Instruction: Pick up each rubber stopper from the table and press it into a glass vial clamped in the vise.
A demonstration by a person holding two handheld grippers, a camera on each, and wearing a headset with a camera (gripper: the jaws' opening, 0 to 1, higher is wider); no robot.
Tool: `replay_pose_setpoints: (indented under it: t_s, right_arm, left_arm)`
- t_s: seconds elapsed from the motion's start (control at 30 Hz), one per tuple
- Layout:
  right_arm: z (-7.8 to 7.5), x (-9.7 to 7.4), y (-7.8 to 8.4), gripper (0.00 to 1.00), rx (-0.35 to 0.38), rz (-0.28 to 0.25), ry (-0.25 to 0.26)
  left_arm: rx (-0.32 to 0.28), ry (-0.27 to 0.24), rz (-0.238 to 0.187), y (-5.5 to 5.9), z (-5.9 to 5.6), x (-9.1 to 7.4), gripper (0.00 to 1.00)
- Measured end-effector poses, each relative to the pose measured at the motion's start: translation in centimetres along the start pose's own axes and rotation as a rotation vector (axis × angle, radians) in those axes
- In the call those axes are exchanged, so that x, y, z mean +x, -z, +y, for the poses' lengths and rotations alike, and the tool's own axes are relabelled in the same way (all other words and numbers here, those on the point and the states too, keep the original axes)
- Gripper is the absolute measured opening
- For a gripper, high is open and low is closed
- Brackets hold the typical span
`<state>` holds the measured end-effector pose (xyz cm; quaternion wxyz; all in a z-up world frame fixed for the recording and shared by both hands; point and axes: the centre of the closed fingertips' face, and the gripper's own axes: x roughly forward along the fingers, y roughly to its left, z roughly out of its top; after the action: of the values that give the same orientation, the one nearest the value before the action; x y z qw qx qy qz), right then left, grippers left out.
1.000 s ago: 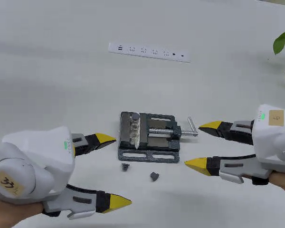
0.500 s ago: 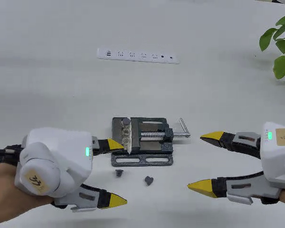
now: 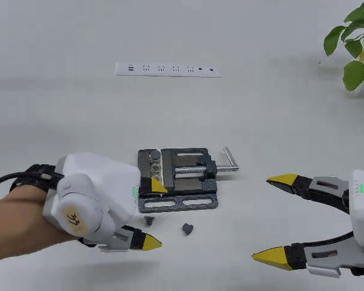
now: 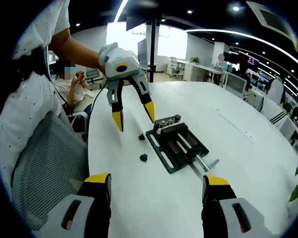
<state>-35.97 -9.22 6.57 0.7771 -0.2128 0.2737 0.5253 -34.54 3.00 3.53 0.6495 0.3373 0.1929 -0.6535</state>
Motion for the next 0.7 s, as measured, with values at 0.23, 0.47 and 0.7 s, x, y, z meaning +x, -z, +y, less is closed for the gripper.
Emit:
replay_pose_setpoints:
  t_s: [0.23,0.47,0.7]
  right_arm:
    - [0.3,-0.7,1.2,0.73,0.028,-0.001,0.012]
    - [0.5,-1.3,2.0,0.74,0.048,-0.004,0.021]
    - [0.5,-1.5,2.4,0.73,0.058,-0.007,0.028]
  left_arm:
    - [0.142,0.083,0.084,0.9,-0.6,2.3,0.3]
    - [0.183,0.116,0.107,0.9,-0.8,3.9,0.25]
    - [0.229,0.141,0.143,1.3,-1.1,5.1,0.18]
